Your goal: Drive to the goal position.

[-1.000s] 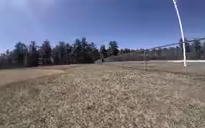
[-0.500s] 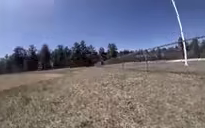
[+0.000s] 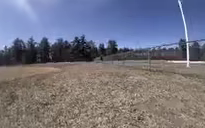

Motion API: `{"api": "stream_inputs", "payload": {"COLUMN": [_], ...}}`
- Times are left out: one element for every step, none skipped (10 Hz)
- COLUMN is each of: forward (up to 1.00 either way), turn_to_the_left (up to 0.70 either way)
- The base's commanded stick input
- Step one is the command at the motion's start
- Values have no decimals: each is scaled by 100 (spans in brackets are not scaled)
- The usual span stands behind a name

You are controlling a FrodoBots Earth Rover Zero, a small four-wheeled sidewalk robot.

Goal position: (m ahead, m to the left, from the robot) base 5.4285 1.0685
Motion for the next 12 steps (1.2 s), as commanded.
{"api": "stream_inputs", "payload": {"forward": [70, 70, 70, 70, 70, 70, 70, 70, 70, 70, 70, 70], "turn_to_the_left": [0, 0, 0, 0, 0, 0, 0, 0, 0, 0, 0, 0]}}
